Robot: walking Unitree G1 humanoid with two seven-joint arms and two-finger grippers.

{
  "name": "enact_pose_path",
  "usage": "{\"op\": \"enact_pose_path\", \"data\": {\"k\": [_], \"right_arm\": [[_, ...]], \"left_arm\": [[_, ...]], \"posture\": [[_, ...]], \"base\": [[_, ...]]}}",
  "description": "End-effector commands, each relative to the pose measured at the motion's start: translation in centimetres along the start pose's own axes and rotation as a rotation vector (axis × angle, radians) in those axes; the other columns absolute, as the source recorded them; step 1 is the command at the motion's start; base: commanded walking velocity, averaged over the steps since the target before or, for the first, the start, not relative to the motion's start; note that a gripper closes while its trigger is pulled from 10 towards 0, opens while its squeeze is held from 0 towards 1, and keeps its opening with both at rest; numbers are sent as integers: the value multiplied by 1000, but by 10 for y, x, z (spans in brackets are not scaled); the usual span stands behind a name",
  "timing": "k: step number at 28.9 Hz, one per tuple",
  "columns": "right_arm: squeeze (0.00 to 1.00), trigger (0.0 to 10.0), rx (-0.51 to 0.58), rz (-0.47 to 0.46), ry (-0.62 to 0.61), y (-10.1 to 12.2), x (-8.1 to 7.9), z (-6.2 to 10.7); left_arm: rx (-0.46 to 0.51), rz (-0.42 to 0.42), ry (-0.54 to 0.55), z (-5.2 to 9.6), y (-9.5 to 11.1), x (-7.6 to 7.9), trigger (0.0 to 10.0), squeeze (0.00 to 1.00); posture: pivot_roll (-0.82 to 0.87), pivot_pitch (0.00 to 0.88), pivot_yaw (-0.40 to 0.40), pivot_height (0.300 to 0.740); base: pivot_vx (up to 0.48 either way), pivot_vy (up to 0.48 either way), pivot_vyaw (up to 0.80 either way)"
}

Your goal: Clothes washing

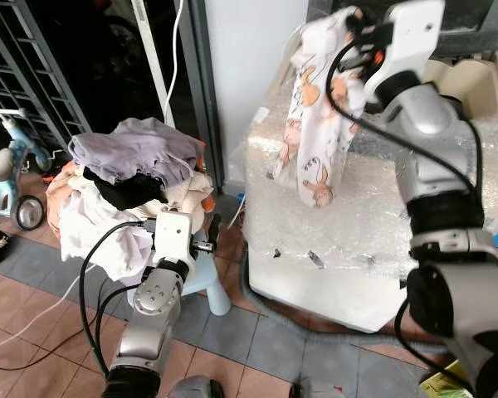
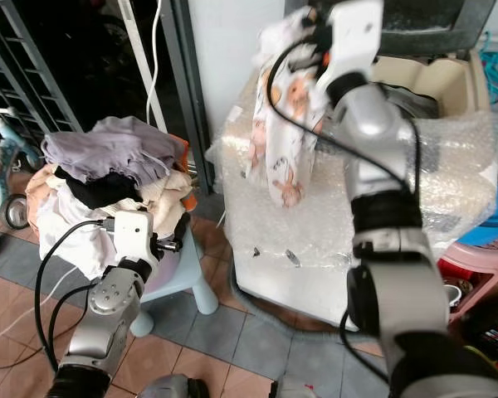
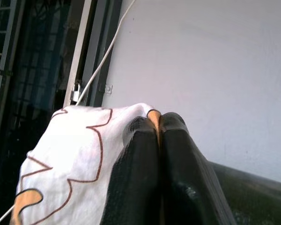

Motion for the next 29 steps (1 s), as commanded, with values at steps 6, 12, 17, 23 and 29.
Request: {"op": "enact_pose_path", "data": {"k": [6,12,17,23,29], "right_arm": [[0,10000,-83,-11,-290,6,72,-2],[0,10000,-267,-12,-337,-48,81,22],[1000,10000,-552,-145,-442,-132,86,78],[1000,10000,-531,-117,-440,-139,87,88],[1000,10000,-277,-46,-337,-106,78,83]], "left_arm": [[-5,10,20,3,-4,-1,10000,0],[-9,16,20,5,-5,2,10000,0],[-30,-7,24,3,-9,1,10000,0],[-32,-14,23,3,-10,1,10000,0],[-40,-14,21,6,-12,4,10000,0]], "posture": [[-32,0,-1,740],[-31,0,2,740],[-42,0,21,740],[-48,0,27,740],[-46,0,27,740]], "base": [[249,0,0],[248,0,0],[0,0,0],[0,0,0],[0,0,0]]}}
Point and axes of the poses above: a point about 5 cm out from each wrist's last joint towards the gripper, its own z axis pointing back from the gripper into the wrist, its own y axis along the axis of the wrist's last joint, x = y × z, the point moved 5 cm from there along -z, pointing out of the wrist towards the gripper, and after that the axes turned 10 degrees about -z, right-handed, at the moved point
